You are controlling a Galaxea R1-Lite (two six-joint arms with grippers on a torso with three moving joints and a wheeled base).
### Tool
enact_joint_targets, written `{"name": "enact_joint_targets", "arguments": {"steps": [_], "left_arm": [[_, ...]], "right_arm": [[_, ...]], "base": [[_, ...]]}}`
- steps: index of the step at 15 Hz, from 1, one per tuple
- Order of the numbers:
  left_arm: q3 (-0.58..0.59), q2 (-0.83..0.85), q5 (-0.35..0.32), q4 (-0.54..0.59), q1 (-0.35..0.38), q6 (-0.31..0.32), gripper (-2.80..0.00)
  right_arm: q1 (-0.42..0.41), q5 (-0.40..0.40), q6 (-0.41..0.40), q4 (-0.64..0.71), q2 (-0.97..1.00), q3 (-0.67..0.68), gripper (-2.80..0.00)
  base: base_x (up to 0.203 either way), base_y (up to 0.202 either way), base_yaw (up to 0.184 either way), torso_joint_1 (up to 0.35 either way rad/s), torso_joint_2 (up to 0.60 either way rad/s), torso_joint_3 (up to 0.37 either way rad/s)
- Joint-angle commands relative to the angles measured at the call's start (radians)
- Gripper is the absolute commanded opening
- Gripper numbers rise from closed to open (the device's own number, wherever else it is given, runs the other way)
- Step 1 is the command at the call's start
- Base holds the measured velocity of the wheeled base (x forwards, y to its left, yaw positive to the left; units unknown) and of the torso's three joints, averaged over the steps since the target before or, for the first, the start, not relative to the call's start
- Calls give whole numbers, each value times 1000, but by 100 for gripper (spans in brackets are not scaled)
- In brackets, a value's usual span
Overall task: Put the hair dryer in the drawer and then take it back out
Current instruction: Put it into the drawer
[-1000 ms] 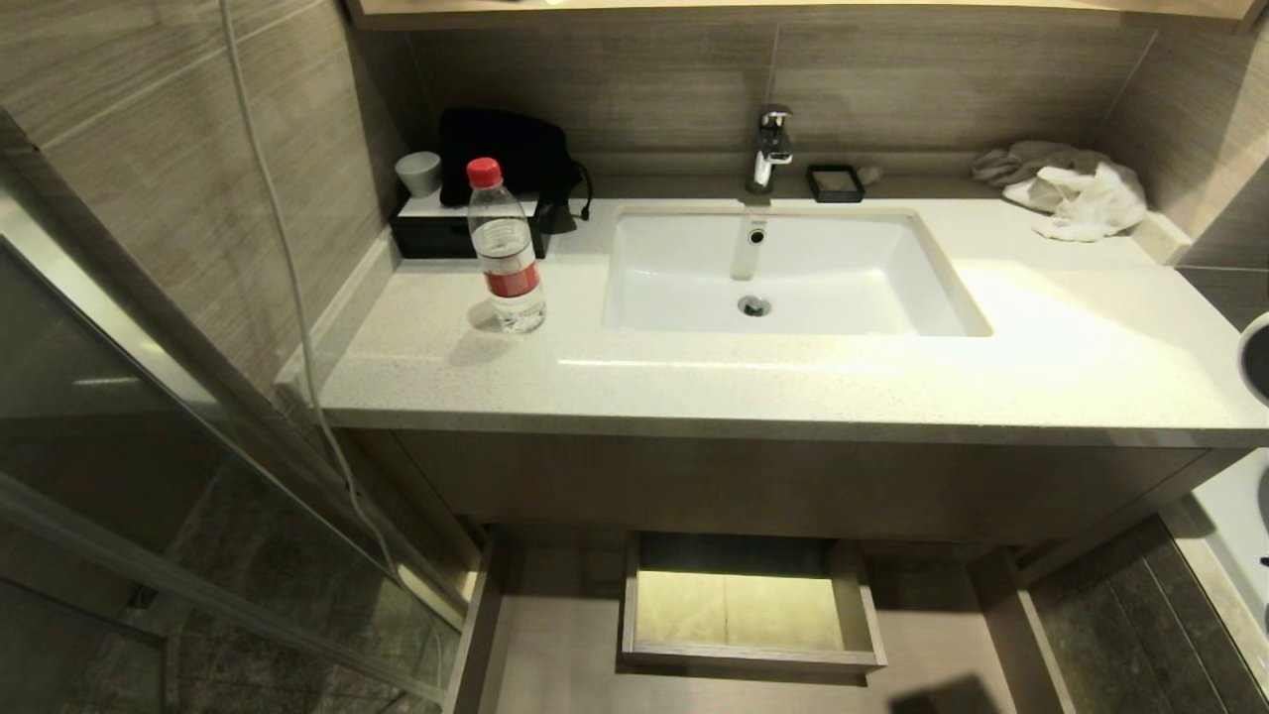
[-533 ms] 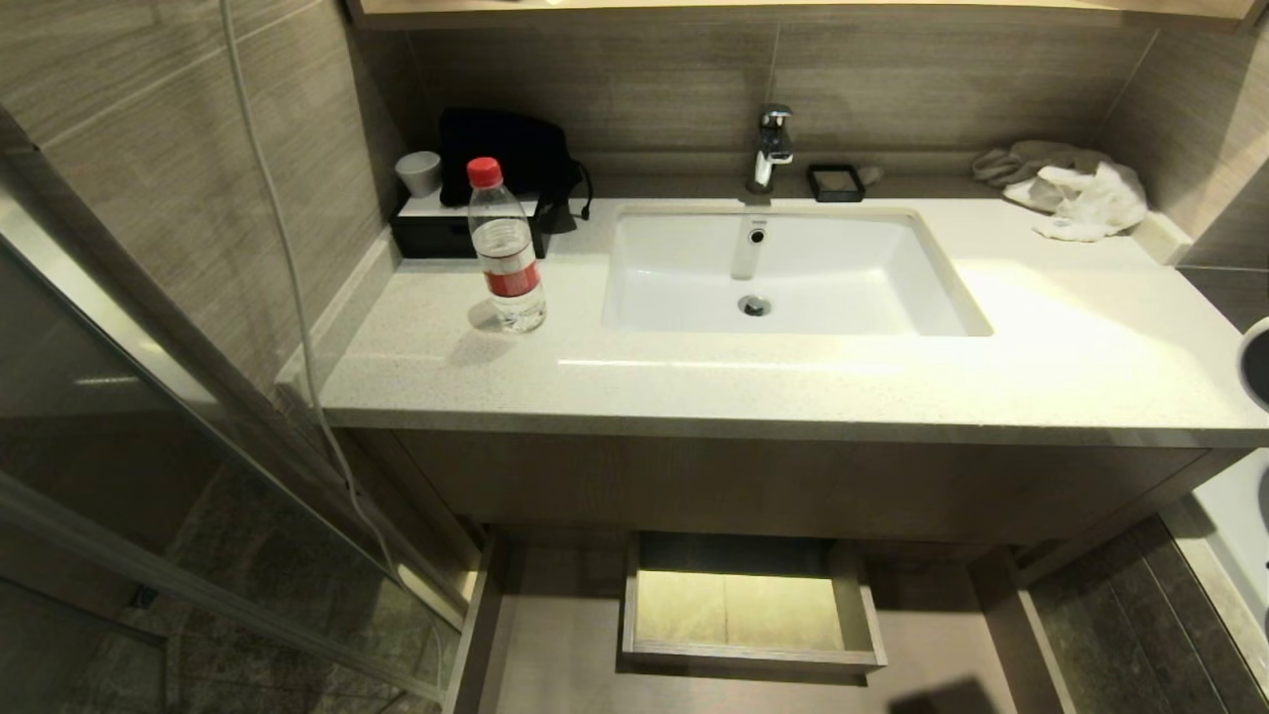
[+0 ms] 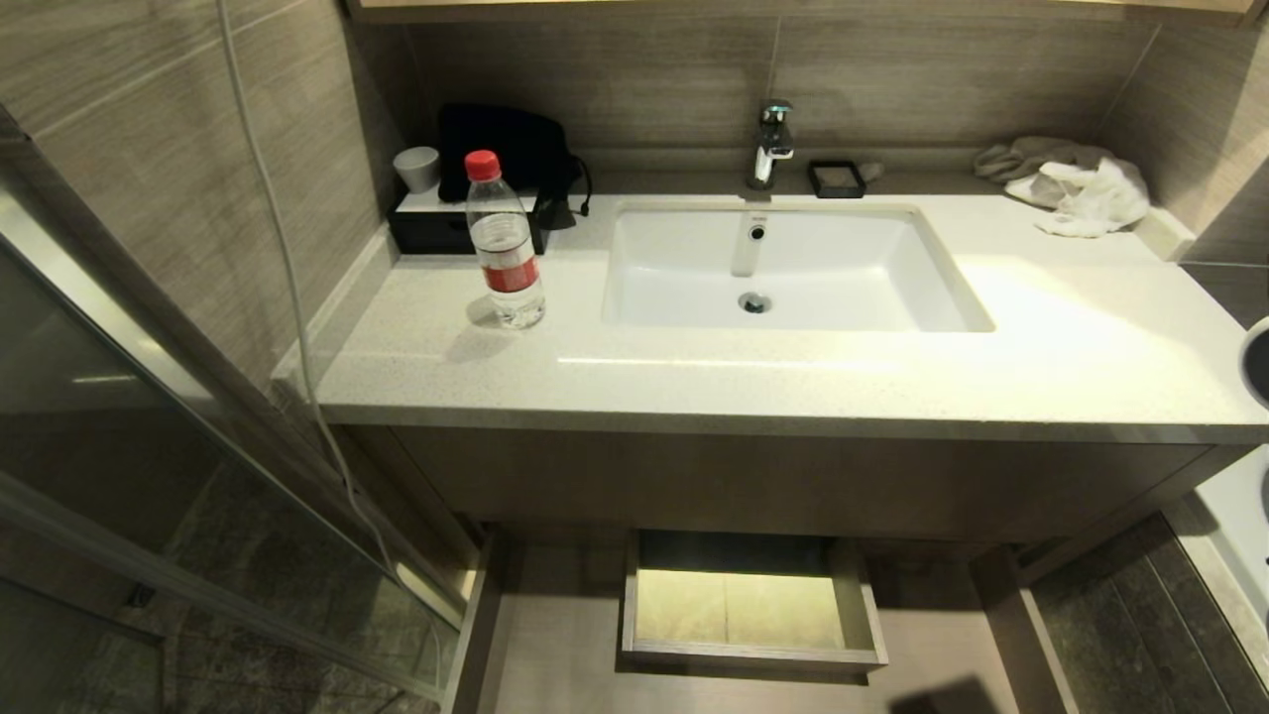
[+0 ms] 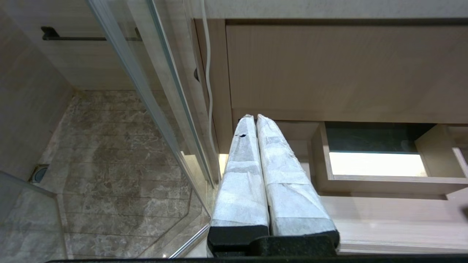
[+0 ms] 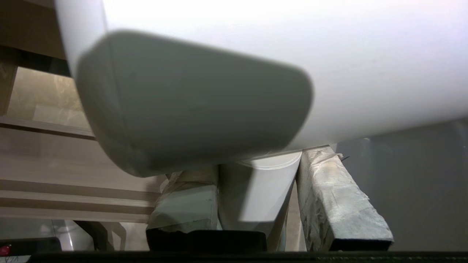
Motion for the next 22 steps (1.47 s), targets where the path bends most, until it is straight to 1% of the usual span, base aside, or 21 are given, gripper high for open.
{"name": "enact_joint_targets", "arguments": {"steps": [1,11,22], "left_arm": [[0,0,0,0,0,0,-280],[0,0,0,-1,0,0,-280],[0,0,0,0,0,0,-280]], "right_arm": [[0,1,-3,1,1,5,-280],[0,1,-3,0,-30,51,-280],[0,2,-3,-6,-61,95,-280]], "base": [[0,0,0,-133,319,172],[0,0,0,-145,347,204],[0,0,0,-193,527,333]]}}
